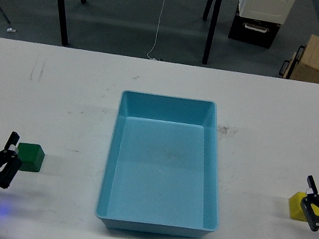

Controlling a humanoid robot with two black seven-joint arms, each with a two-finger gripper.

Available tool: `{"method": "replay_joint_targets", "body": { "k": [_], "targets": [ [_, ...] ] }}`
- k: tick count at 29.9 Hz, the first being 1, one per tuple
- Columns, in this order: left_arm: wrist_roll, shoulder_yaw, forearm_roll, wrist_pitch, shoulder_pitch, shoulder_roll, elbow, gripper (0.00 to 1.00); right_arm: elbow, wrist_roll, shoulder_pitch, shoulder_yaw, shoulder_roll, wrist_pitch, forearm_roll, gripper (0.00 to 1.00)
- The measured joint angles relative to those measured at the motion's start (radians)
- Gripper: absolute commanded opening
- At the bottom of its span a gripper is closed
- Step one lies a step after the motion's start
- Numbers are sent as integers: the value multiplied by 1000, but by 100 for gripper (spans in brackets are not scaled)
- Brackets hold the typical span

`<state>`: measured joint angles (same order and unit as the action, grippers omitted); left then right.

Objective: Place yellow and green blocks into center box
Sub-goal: 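Raise the right gripper above the yellow cube, then lower the open right gripper onto the yellow cube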

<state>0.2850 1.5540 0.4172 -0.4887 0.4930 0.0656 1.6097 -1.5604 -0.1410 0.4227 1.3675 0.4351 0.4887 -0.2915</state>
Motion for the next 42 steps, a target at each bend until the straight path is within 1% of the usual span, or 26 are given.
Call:
{"method": "replay_joint_targets", "body": {
  "k": [3, 7, 9, 11, 14, 16, 18, 21, 23, 25, 28, 31, 34, 37, 40, 42],
  "targets": [
    [0, 4, 0, 0, 1, 3, 0, 100, 10, 1, -4, 2, -5, 0, 1, 100],
    [-1, 11, 0, 0, 2, 7, 0, 100, 22, 15, -23, 6, 14, 0, 8, 100],
    [-2, 11, 1, 0, -1, 7, 0, 100, 37, 34, -66, 10, 72, 0, 10, 100],
    [-3, 10, 2, 0, -5, 7, 0, 100, 46, 50, -122, 7, 153, -2, 11, 100],
    [-3, 5, 2, 0, -12, 5, -3, 100, 54, 73, -235, -21, 276, -65, 42, 100],
    [-3, 1, 2, 0, -16, 4, -5, 100, 60, 99, -336, -66, 345, -120, 114, 100],
    [-3, -1, 2, 0, -22, 3, -5, 100, 68, 124, -459, -157, 406, -167, 218, 100],
    [-2, -3, 0, 0, -36, 1, -5, 100, 80, 161, -662, -363, 477, -194, 351, 100],
    [-1, -3, 0, 0, -47, 1, -5, 100, 86, 207, -806, -526, 514, -197, 431, 100],
    [-1, -3, 0, 0, -54, 0, -5, 100, 88, 271, -958, -695, 539, -198, 518, 100],
    [-1, -2, 0, 0, -57, 0, -5, 100, 91, 352, -1147, -902, 553, -196, 633, 100],
    [-1, -2, 0, 0, -60, 0, -7, 100, 89, 416, -1303, -1082, 556, -185, 765, 100],
    [-1, -2, 0, 0, -66, -1, -13, 100, 86, 469, -1422, -1256, 547, -153, 930, 100],
    [-1, -3, 0, 0, -72, -1, -18, 100, 86, 490, -1498, -1383, 545, -87, 1090, 100],
    [-1, -3, 0, 0, -74, -1, -23, 100, 86, 495, -1516, -1425, 544, -24, 1213, 100],
    [-1, -3, -4, 0, -78, -1, -26, 100, 85, 497, -1514, -1434, 544, -7, 1269, 100]
  ]
}}
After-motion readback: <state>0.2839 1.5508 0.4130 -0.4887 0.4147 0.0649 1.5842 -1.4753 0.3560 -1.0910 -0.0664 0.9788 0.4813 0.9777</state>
